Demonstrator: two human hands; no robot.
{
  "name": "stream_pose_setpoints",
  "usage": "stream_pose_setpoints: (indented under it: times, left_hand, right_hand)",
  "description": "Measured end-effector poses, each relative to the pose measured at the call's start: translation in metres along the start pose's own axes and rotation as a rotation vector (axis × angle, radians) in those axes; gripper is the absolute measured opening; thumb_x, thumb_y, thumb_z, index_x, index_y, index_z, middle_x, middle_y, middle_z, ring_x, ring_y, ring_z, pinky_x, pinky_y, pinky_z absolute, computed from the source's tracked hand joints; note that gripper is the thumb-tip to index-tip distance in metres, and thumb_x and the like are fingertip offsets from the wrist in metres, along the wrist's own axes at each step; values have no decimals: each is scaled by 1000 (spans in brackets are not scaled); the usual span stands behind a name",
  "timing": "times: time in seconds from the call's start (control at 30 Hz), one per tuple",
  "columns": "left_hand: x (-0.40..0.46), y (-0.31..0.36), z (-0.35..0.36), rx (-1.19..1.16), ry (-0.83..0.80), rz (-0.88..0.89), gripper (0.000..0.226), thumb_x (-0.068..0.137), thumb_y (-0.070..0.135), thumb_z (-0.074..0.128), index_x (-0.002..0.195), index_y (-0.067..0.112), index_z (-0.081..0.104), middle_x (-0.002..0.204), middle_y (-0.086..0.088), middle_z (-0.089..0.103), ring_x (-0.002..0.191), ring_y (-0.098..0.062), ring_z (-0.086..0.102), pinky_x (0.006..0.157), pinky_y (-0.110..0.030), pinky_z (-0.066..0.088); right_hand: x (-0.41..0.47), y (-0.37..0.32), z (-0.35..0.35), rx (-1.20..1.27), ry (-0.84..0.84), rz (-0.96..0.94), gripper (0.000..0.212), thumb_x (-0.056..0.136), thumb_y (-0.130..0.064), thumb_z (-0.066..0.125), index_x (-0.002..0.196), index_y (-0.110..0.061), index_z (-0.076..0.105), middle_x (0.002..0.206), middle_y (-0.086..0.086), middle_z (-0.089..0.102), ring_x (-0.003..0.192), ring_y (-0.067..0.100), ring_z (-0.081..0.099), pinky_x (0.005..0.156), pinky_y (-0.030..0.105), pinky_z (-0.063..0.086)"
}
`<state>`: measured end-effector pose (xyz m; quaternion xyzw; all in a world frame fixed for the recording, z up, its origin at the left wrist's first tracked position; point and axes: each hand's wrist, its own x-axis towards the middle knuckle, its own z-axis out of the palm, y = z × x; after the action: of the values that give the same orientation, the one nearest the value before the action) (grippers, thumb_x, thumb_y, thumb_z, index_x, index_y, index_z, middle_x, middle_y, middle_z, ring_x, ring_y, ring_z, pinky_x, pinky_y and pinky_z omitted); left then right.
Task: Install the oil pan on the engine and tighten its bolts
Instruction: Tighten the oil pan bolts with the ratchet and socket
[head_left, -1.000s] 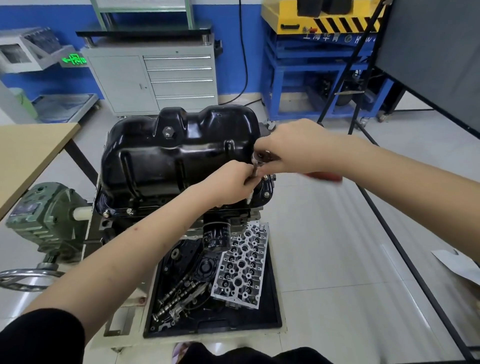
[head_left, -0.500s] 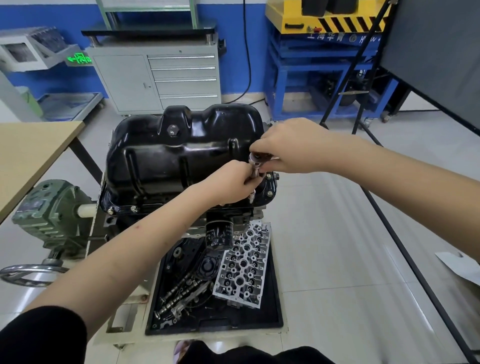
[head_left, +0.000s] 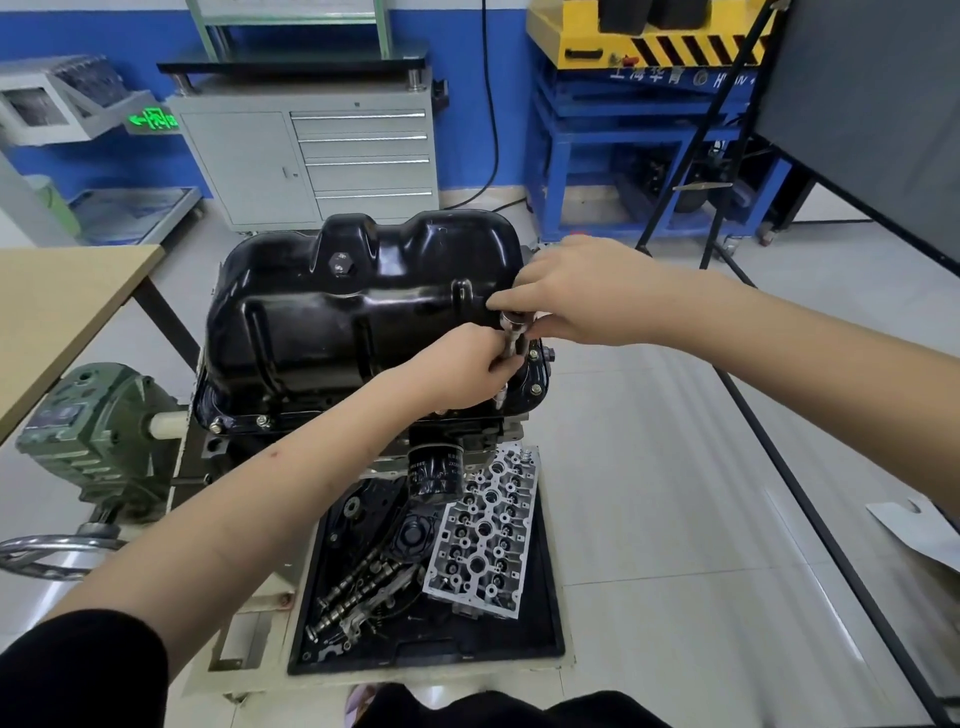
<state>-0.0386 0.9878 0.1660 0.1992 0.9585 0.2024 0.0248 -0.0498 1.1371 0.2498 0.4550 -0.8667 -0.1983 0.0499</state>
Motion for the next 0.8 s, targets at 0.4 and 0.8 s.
stream_pose_setpoints:
  times: [0.4, 0.8]
  left_hand:
    - [4, 6, 2, 65, -13, -20, 45, 97, 26, 37, 53, 16, 34, 52, 2, 38, 50, -16, 38, 54, -25, 24]
    - [5, 9, 5, 45, 42, -39, 41, 98, 27, 35, 63, 7, 44, 53, 0, 40, 59, -24, 46, 58, -35, 39]
  right_hand:
    - [-4, 5, 2, 153, 8, 41, 29, 91, -40, 49, 115, -25, 53, 90, -6, 56, 91, 19, 48, 62, 33, 41]
    - [-1, -1, 0, 37, -1, 76, 28, 94, -43, 40, 105, -18, 47, 78, -1, 48, 76, 23, 45, 52, 31, 32]
